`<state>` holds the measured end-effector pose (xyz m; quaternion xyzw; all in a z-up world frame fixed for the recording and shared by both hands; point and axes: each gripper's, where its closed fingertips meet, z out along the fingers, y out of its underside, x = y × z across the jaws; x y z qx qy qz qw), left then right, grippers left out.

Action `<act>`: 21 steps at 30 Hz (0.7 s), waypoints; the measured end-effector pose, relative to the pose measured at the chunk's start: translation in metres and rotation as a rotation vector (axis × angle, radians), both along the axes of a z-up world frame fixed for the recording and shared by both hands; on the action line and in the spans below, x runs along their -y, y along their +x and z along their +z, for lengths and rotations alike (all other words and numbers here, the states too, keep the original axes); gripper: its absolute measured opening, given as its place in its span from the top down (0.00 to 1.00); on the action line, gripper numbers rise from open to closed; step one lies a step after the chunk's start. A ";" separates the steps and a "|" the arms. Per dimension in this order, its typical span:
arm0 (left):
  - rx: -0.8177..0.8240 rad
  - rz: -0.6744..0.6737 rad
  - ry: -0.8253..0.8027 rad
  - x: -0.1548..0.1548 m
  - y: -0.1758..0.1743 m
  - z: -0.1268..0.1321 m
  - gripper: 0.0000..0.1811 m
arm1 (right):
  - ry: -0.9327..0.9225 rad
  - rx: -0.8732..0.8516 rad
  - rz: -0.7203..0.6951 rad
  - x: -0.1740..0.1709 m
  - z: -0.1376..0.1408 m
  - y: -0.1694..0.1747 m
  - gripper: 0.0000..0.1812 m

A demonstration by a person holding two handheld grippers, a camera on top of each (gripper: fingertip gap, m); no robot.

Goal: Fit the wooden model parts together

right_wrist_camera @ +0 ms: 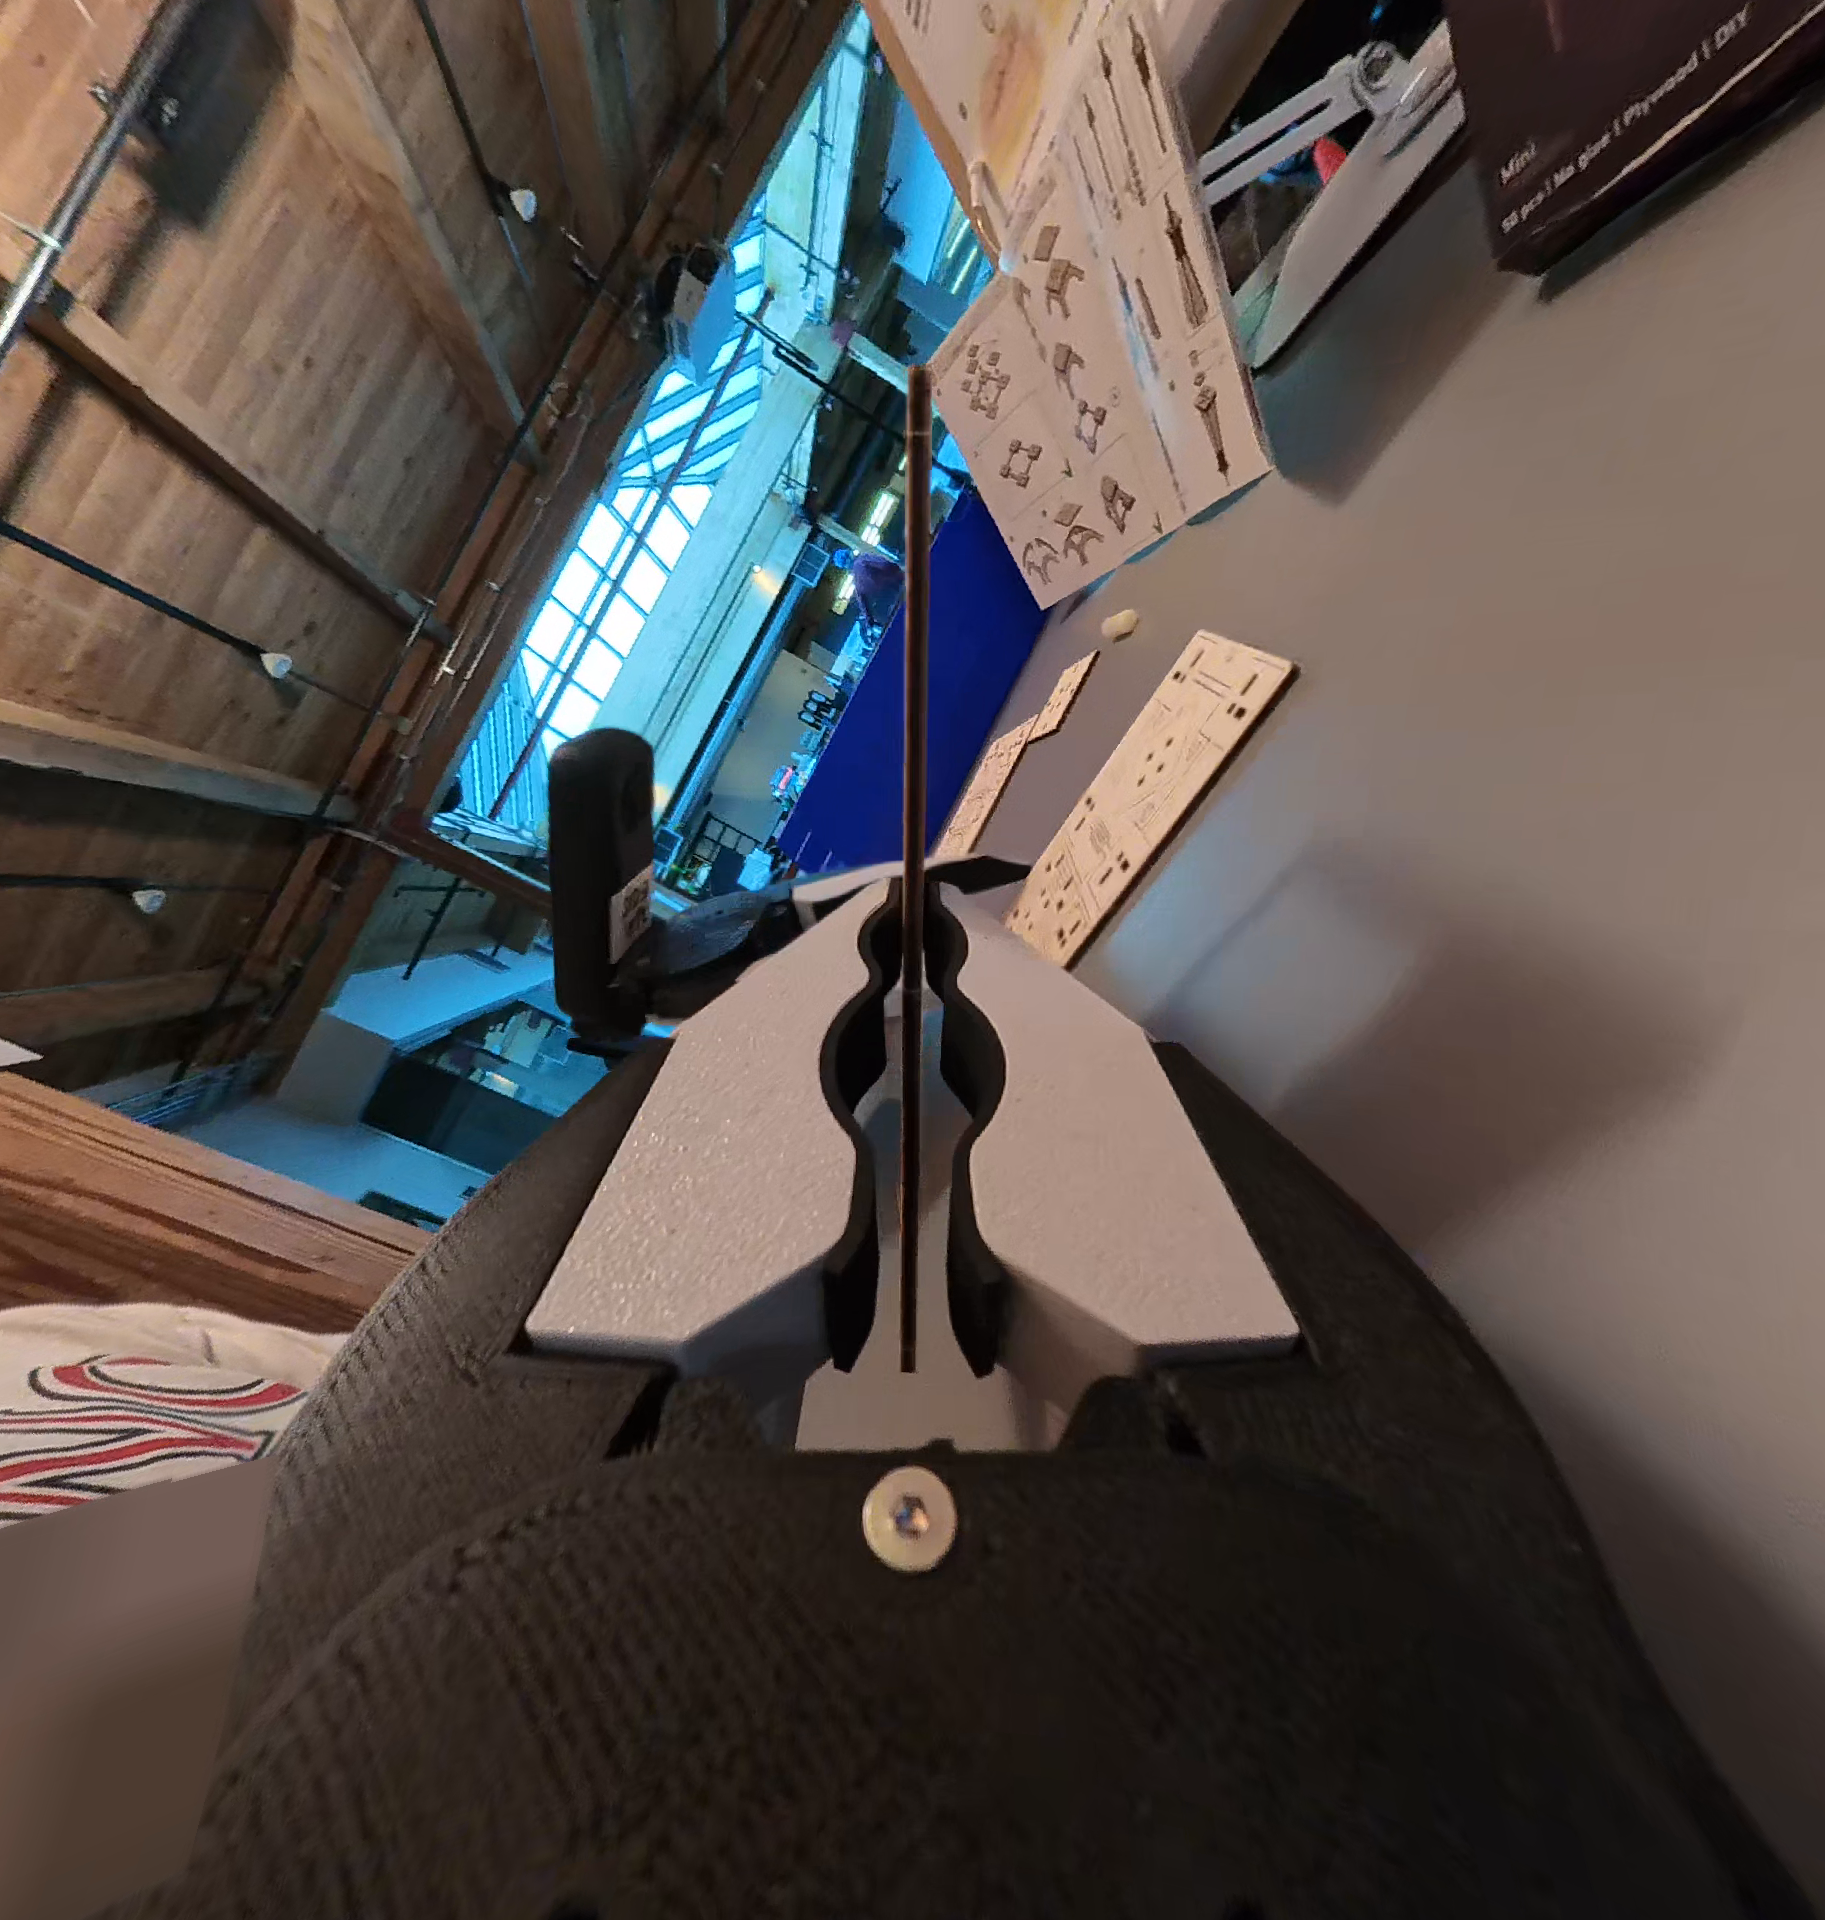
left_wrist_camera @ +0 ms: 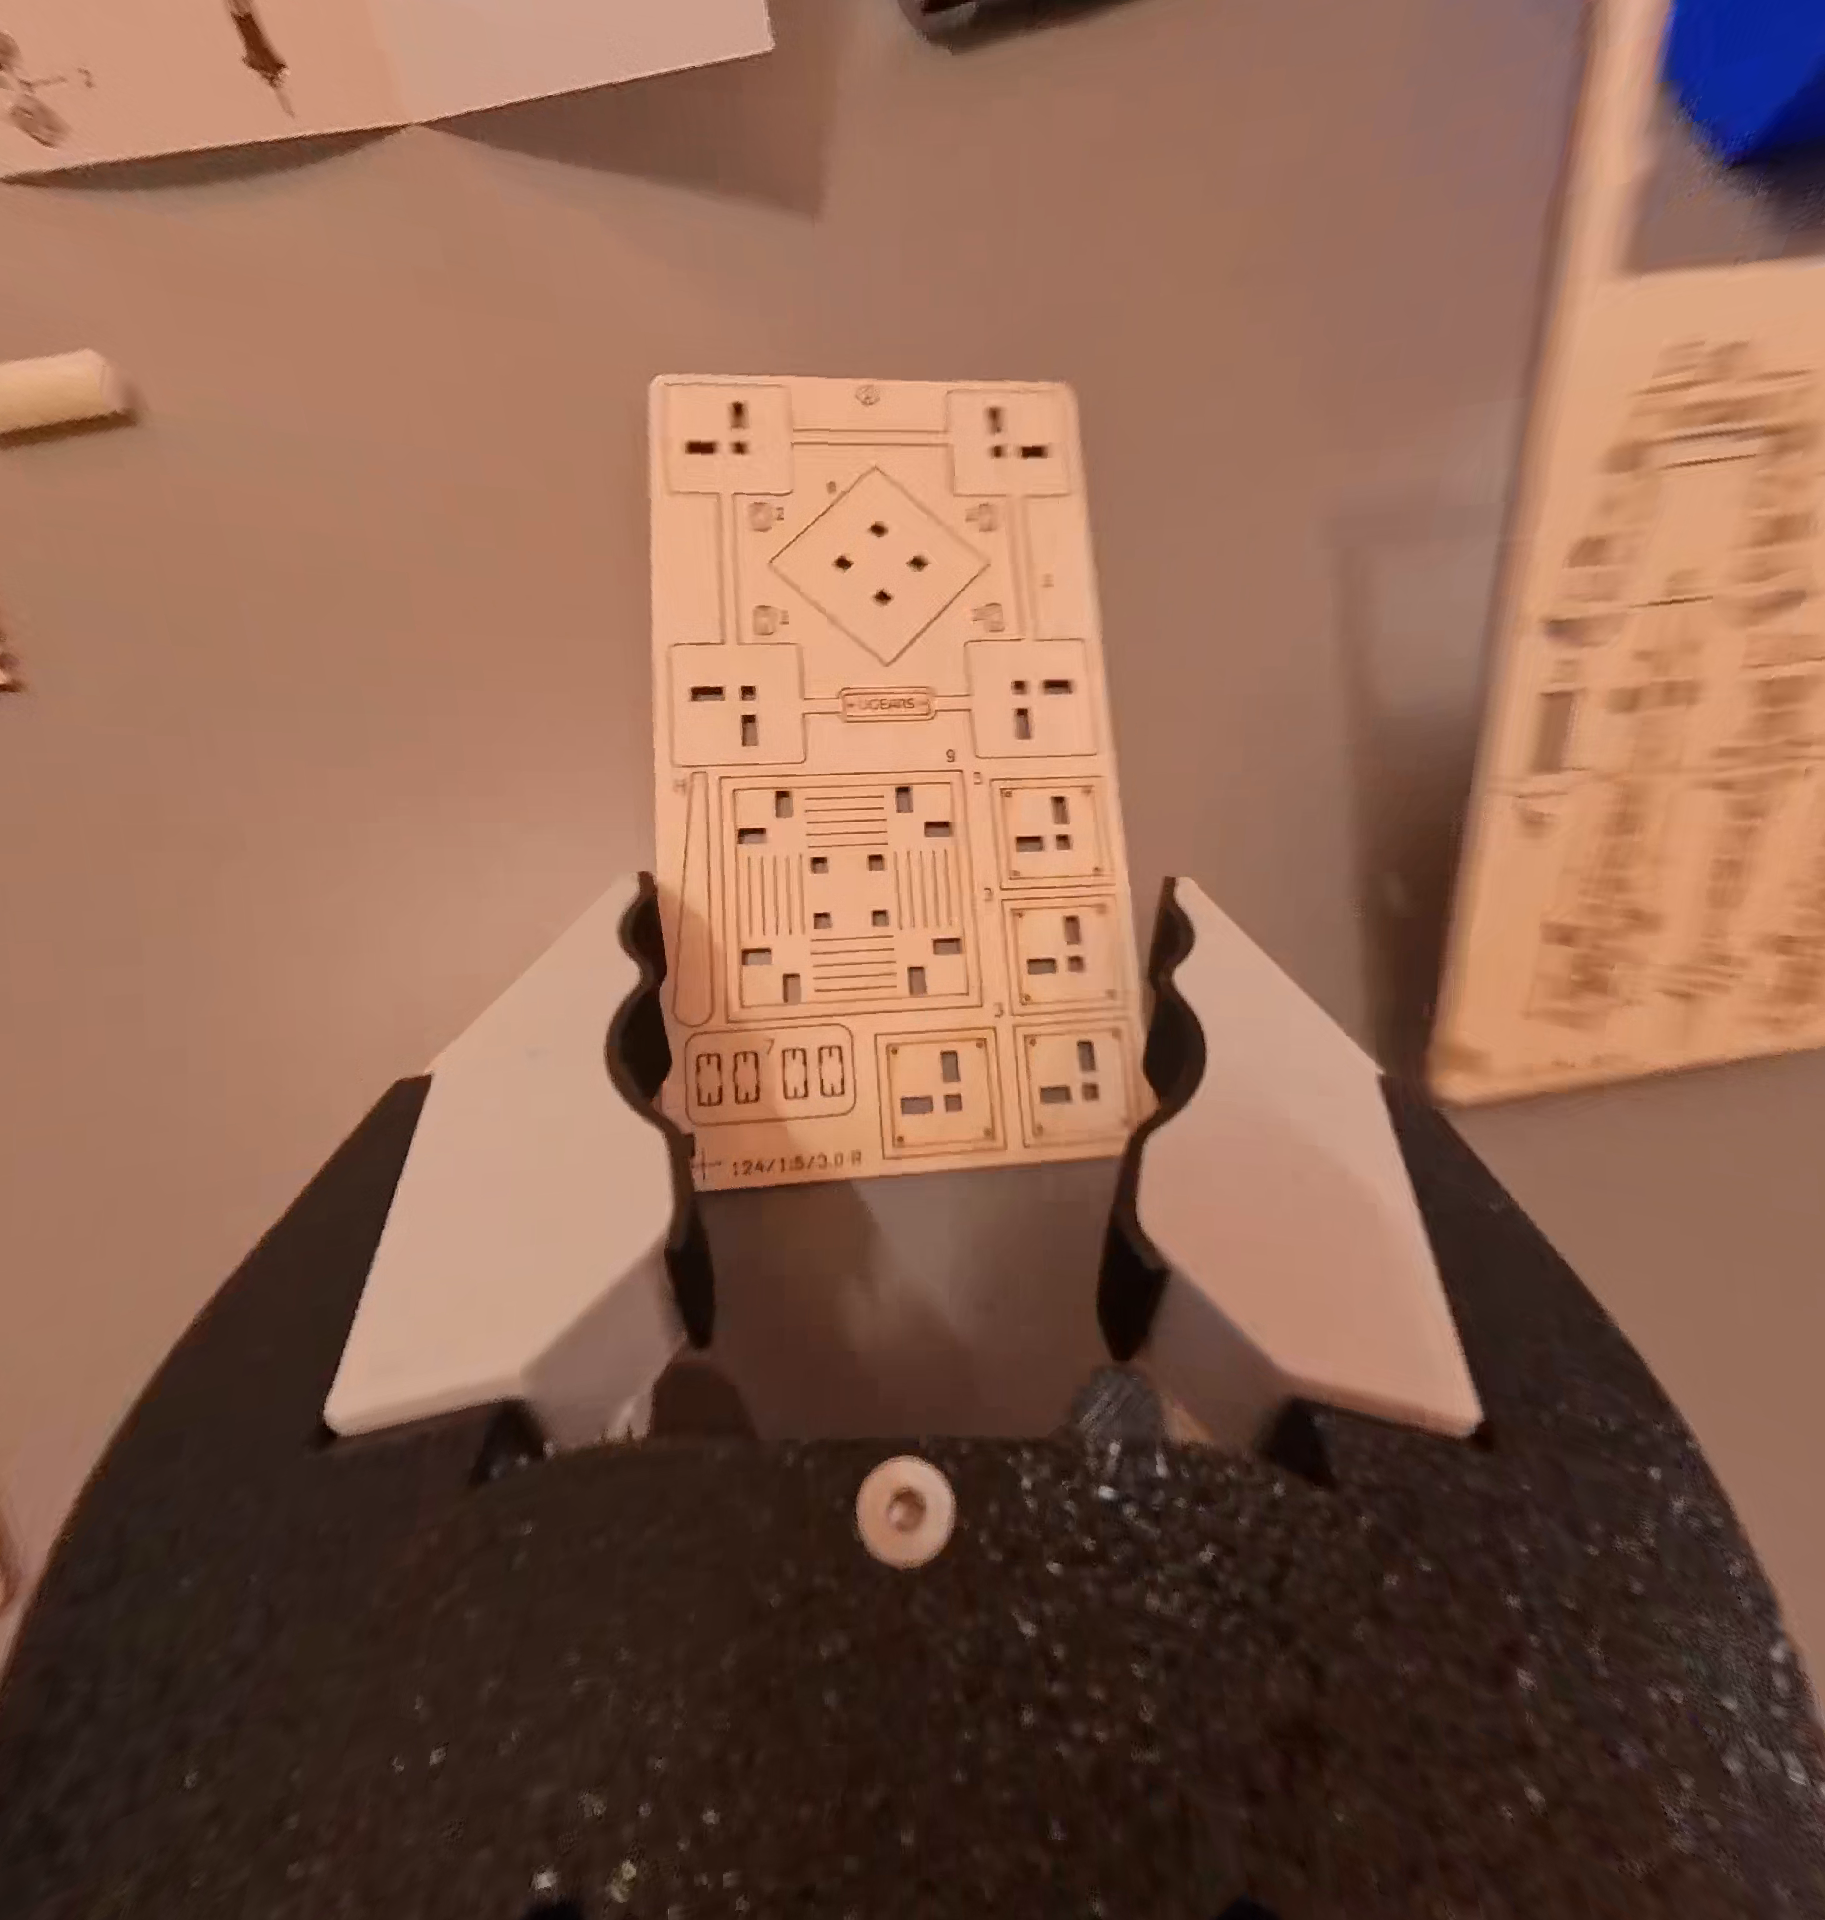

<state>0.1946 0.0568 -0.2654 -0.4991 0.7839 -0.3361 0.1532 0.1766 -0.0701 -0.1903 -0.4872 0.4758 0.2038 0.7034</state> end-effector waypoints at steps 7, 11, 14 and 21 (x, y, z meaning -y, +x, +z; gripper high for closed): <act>0.154 -0.060 -0.119 -0.049 0.003 0.065 0.50 | -0.150 0.009 -0.012 -0.003 -0.014 0.022 0.99; 0.170 0.008 0.203 -0.158 0.025 0.053 0.68 | -0.124 0.003 -0.005 -0.001 -0.010 0.031 1.00; 0.067 0.018 0.263 -0.193 0.037 0.027 0.70 | -0.100 -0.009 0.018 -0.007 -0.008 0.043 1.00; 0.076 0.009 0.147 -0.166 0.094 0.019 0.70 | -0.138 -0.026 0.125 -0.030 -0.012 0.064 1.00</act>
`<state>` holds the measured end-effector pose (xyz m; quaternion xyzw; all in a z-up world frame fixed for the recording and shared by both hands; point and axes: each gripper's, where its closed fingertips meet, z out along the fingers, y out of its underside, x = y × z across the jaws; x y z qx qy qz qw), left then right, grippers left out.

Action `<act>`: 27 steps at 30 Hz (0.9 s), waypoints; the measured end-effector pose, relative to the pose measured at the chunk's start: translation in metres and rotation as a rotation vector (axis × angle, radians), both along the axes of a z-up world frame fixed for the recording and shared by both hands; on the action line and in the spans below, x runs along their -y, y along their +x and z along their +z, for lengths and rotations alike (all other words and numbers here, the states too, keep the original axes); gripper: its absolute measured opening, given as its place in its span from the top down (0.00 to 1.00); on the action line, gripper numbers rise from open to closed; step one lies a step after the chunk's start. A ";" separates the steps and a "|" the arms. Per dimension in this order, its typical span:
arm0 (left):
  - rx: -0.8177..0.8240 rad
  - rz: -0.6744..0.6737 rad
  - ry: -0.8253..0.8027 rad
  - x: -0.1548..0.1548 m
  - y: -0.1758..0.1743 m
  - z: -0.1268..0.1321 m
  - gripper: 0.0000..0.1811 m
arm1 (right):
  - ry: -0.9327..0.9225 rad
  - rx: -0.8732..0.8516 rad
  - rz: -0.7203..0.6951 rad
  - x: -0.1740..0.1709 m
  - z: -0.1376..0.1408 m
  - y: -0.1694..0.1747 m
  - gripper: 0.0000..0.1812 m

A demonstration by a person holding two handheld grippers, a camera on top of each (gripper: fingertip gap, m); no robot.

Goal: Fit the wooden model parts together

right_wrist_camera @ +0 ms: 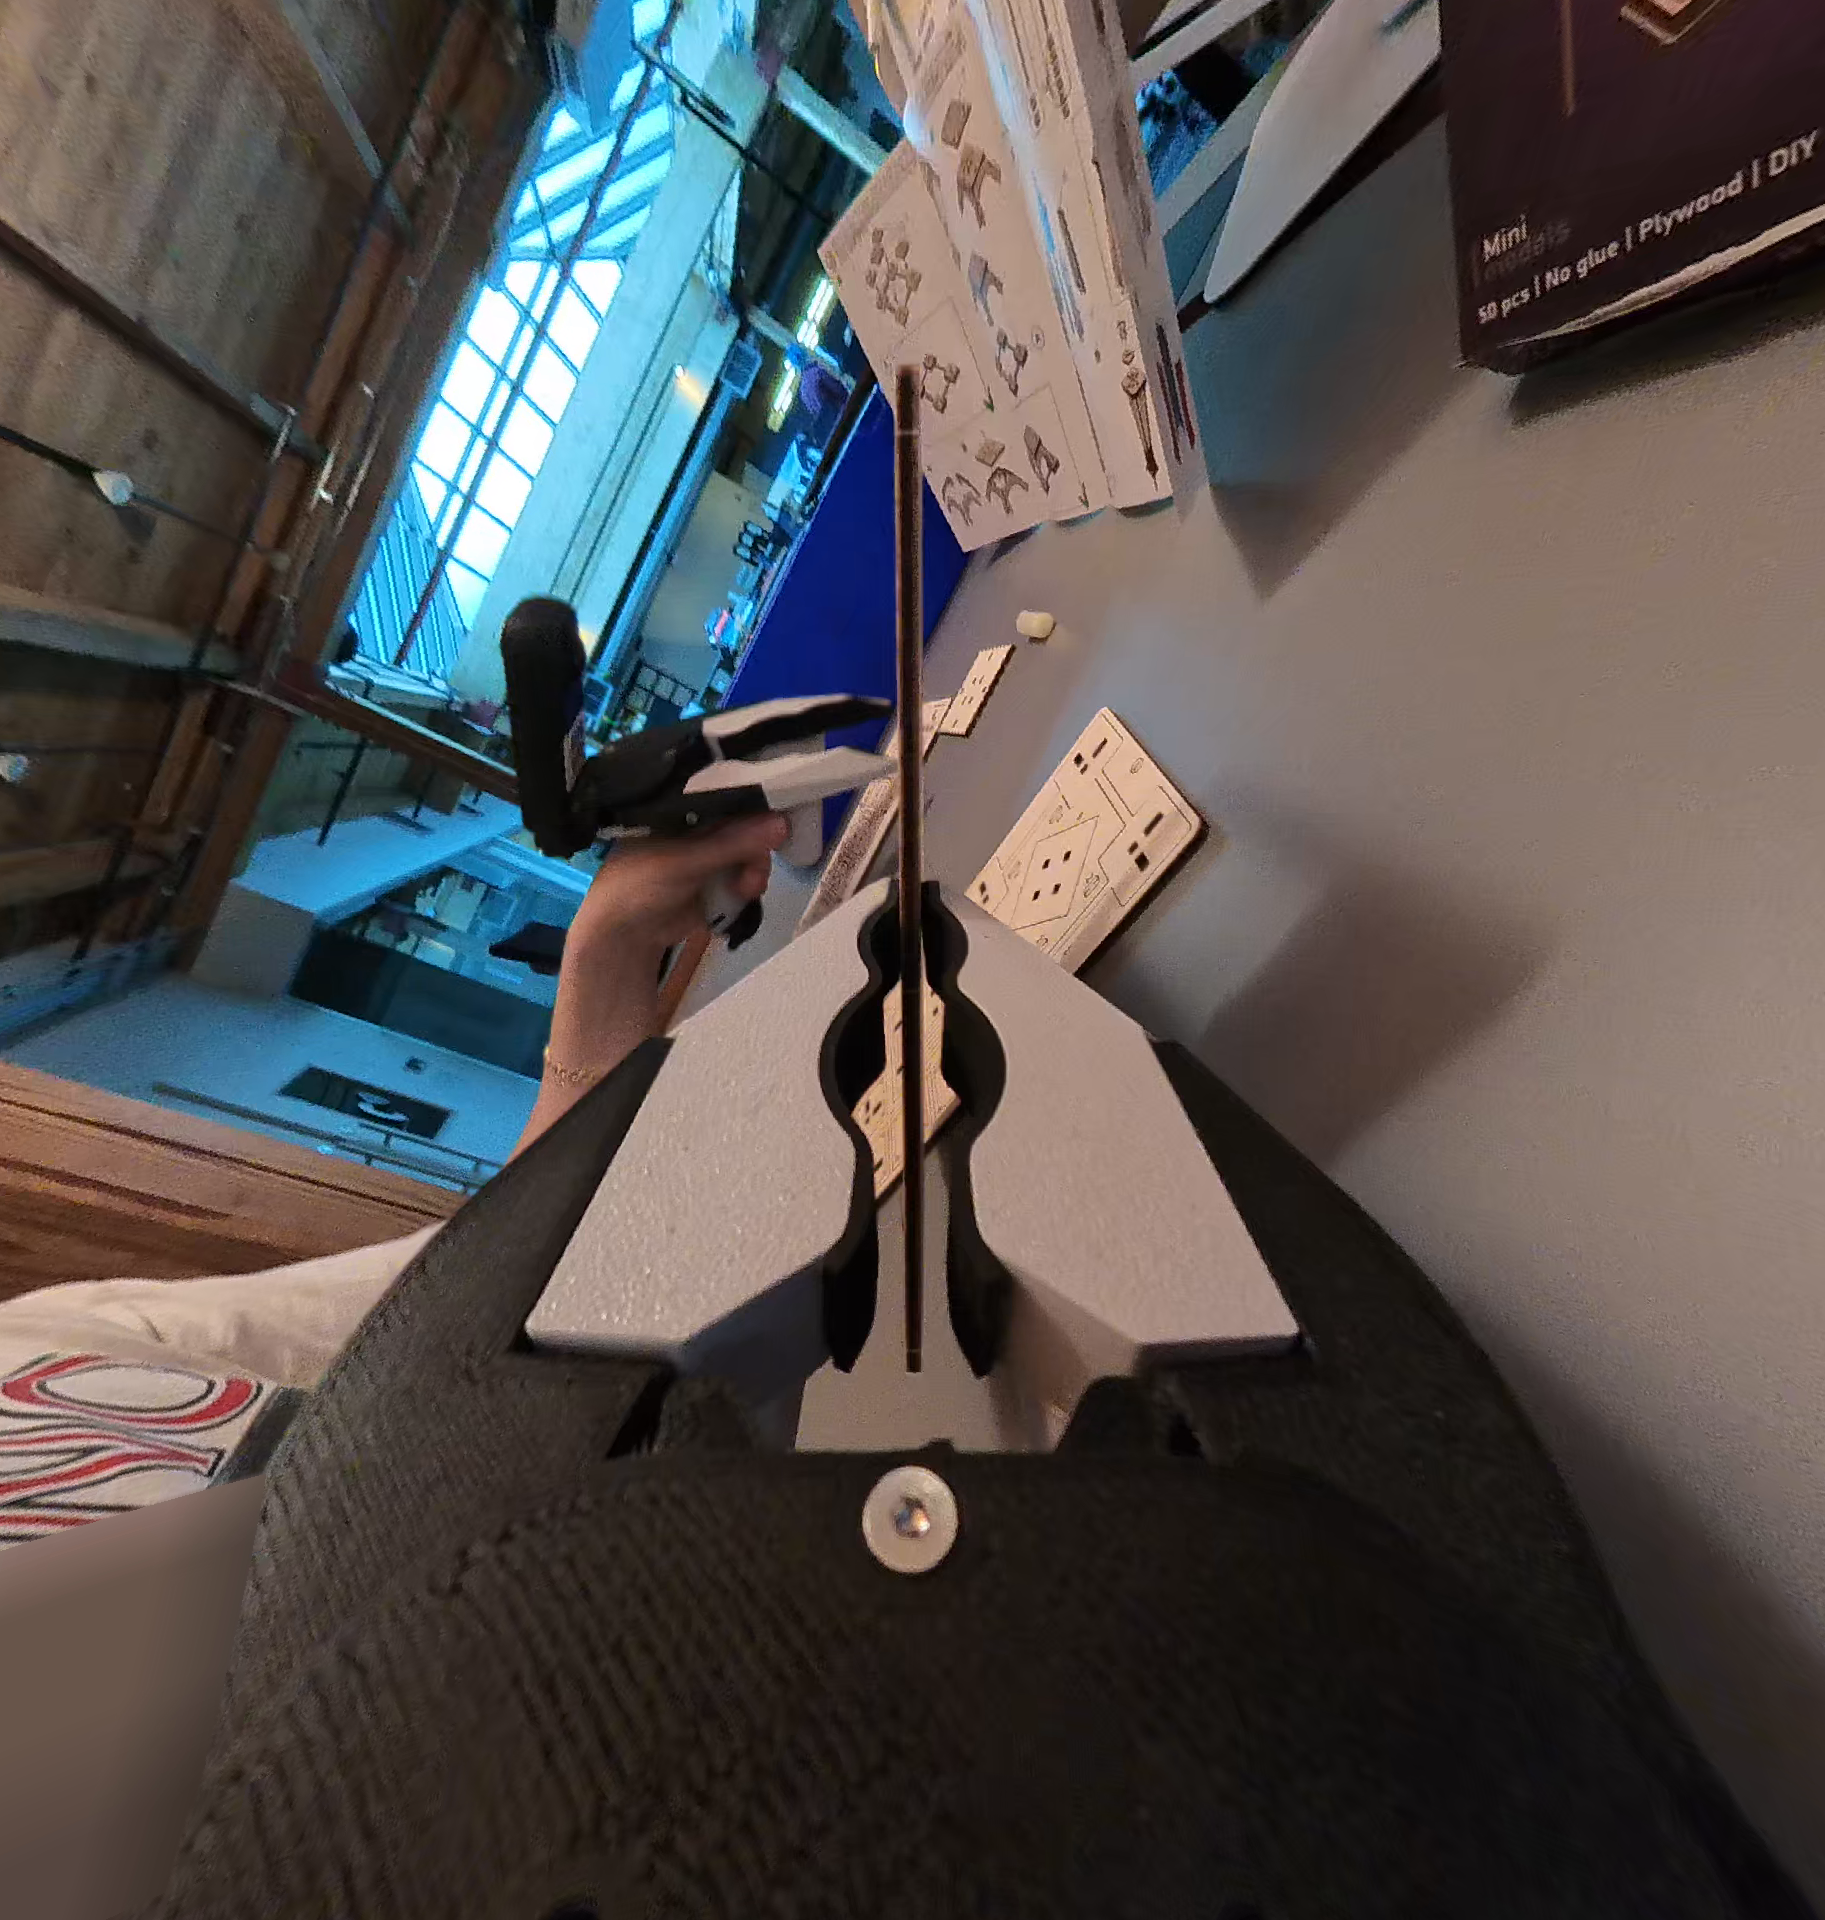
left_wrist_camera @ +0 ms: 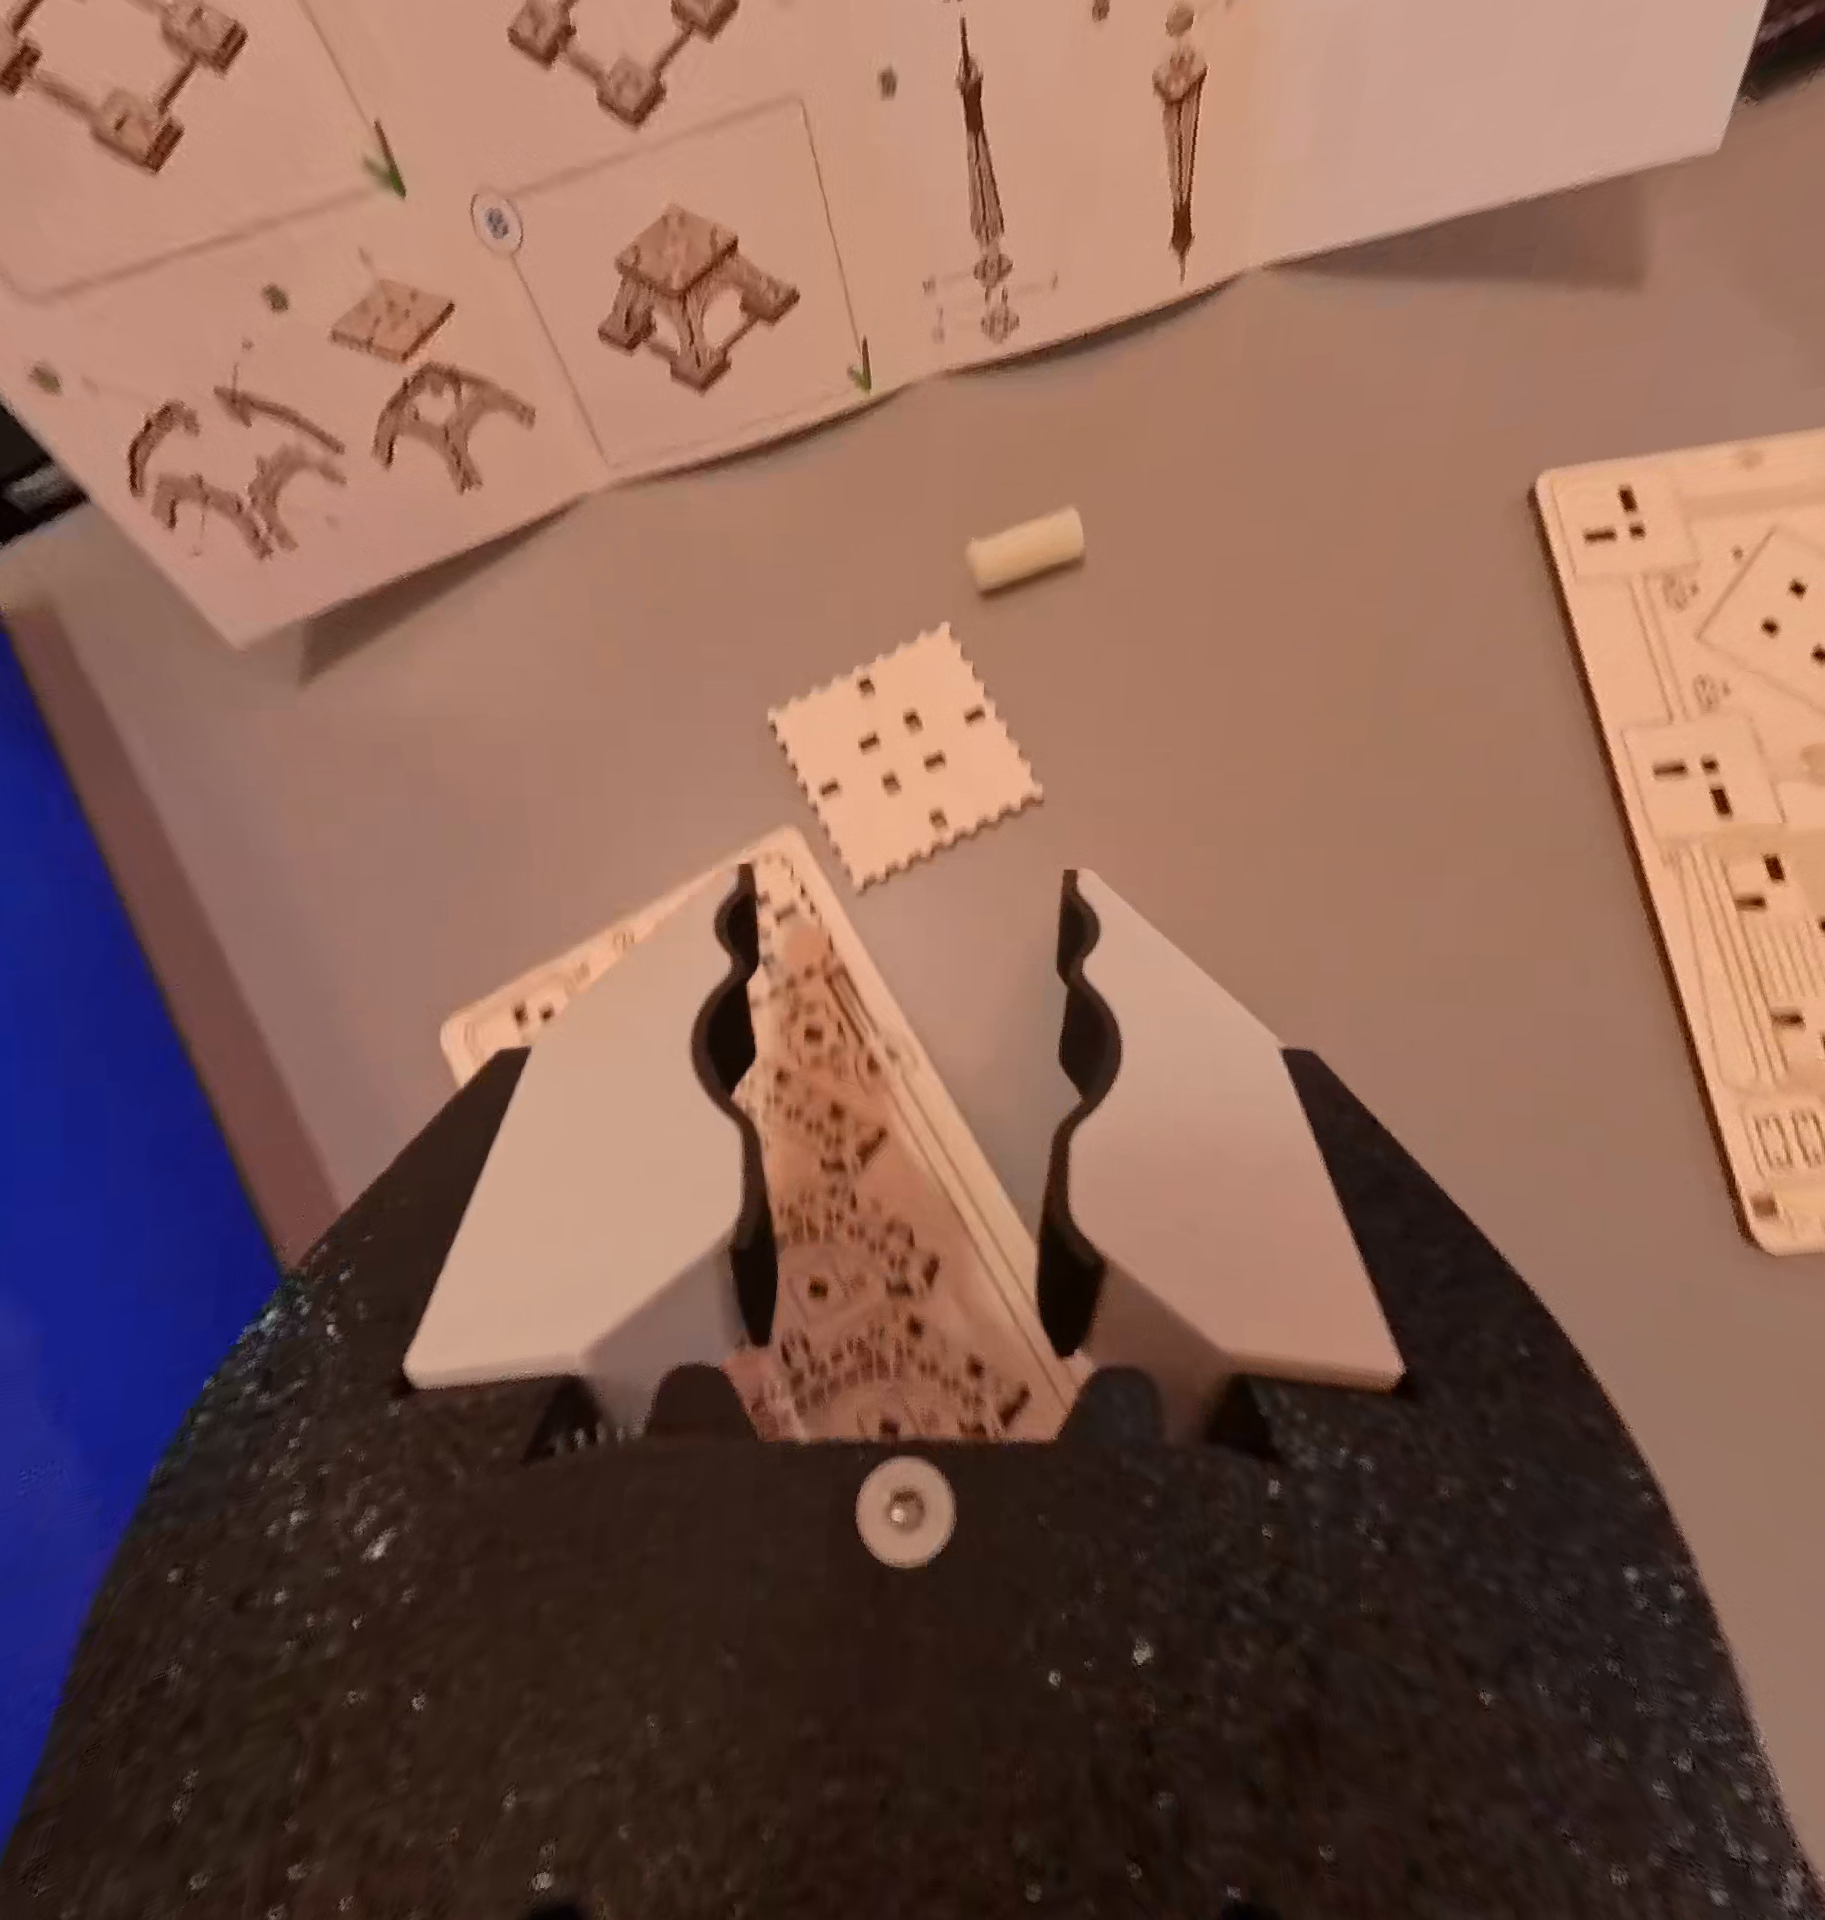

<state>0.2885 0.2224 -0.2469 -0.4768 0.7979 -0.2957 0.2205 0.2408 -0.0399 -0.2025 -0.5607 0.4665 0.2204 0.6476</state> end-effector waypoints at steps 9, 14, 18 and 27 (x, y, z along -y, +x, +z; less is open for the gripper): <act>0.086 0.002 0.060 -0.012 0.011 -0.010 0.89 | -0.070 0.074 -0.026 0.010 -0.008 -0.008 0.99; 0.161 -0.052 0.097 -0.004 0.011 -0.003 1.00 | -0.093 0.085 -0.038 0.010 -0.009 -0.007 0.99; 0.132 -0.102 0.162 -0.003 0.006 -0.010 1.00 | -0.081 0.085 -0.035 0.010 -0.008 -0.009 0.99; 0.100 -0.190 0.089 0.020 -0.001 -0.015 1.00 | -0.079 0.092 -0.029 0.010 -0.007 -0.010 0.99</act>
